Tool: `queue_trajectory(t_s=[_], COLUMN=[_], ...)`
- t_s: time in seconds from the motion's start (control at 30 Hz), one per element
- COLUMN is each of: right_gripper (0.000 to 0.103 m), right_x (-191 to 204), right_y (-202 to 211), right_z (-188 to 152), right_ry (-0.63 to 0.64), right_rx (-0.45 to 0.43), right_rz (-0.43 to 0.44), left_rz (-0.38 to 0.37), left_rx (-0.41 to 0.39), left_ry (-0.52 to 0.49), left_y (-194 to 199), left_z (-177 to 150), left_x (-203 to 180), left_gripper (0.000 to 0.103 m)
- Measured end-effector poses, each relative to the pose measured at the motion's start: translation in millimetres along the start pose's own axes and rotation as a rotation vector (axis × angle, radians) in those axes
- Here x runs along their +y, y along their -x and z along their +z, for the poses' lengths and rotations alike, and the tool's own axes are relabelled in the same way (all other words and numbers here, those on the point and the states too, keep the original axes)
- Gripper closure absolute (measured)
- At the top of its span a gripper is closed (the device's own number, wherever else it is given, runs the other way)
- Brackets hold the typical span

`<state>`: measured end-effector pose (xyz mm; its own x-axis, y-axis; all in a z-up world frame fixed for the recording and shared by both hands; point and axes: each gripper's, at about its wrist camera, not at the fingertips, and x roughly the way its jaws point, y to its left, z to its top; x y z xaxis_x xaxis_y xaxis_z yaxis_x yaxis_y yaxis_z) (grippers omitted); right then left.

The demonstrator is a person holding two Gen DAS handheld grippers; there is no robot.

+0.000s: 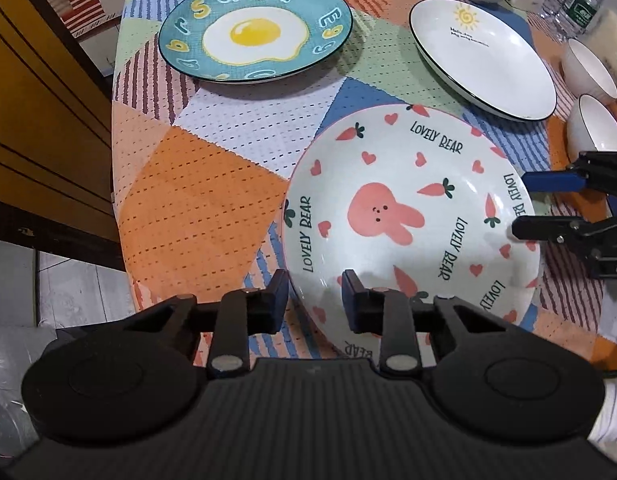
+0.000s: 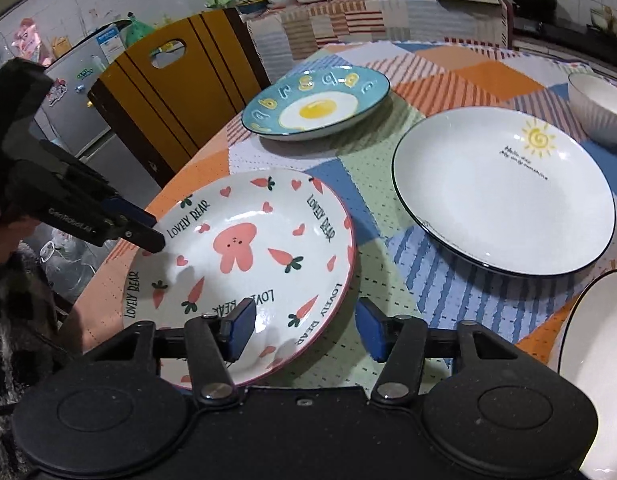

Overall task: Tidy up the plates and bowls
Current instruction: 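Lift the bunny plate and carry it over the white sun plate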

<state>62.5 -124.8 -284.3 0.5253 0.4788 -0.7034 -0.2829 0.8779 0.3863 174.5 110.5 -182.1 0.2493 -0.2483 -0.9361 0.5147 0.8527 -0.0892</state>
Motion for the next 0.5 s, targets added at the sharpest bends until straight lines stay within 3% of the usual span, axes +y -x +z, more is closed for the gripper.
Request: queue_trajectory(t_s=[0.07, 0.13, 0.27, 0.4, 0.5], right_gripper=[0.062, 0.065, 0.081, 0.084, 0.082], right_x=[-2, -6, -12, -16, -18], right_y=[-3, -4, -11, -16, -23], right_z=[1, 1, 1, -7, -13], right_ry=[-0.021, -0.06, -0.114, -0.216, -0.293], right_rx=[0.001, -0.012, 0.018, 0.07, 0.108], right_rz=[0.005, 0.001, 0.005, 0.062, 0.125], left_rz=[-0.001, -0.017, -0.037, -0.05, -0.14], left_rx=[0.004, 0.022, 0.022, 0.028, 0.102], left_ry=[0.025, 0.049, 0.063, 0.071, 0.149], left_y=[-7, -14, -18, -22, -37], left_z=[-2, -3, -6, -8, -7], left_x=[4, 10, 13, 16, 28], left_gripper=[0.082, 0.085, 0.086, 0.085, 0.079])
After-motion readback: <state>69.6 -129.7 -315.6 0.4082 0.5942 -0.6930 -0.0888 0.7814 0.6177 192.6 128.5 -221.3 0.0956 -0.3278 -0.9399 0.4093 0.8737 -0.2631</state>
